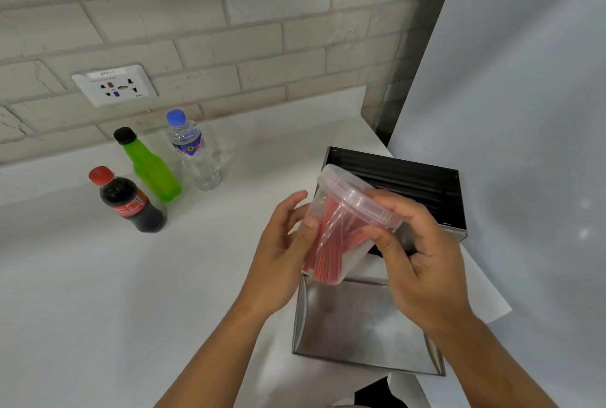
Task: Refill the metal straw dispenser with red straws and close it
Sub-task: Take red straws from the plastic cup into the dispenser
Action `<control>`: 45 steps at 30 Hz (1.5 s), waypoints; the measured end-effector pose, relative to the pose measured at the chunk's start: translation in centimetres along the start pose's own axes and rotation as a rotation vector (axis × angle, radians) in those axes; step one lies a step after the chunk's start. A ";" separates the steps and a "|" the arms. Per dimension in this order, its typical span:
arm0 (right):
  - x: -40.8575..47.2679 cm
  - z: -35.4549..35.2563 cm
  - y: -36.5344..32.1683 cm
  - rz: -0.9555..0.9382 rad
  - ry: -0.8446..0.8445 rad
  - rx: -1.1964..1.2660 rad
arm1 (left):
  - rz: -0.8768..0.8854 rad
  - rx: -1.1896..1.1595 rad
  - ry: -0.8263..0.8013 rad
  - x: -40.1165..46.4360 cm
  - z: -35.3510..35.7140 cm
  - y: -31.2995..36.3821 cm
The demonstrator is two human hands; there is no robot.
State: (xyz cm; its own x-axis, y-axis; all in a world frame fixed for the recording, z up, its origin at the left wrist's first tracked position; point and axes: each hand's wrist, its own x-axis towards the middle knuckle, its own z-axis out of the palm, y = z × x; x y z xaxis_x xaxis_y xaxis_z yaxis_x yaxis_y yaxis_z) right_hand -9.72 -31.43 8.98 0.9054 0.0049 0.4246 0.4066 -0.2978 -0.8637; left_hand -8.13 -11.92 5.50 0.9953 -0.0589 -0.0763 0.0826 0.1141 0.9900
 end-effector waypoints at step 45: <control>3.4 0.9 -0.6 0.244 -0.303 0.014 | -0.044 -0.138 0.103 0.9 0.3 -0.6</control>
State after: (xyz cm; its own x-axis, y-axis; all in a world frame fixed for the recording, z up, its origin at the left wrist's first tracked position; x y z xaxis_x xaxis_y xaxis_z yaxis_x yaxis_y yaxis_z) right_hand -6.80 -30.33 10.72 0.9701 0.2174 0.1082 0.1741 -0.3117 -0.9341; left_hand -7.27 -12.36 4.90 0.9899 0.0340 -0.1375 0.1248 0.2493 0.9603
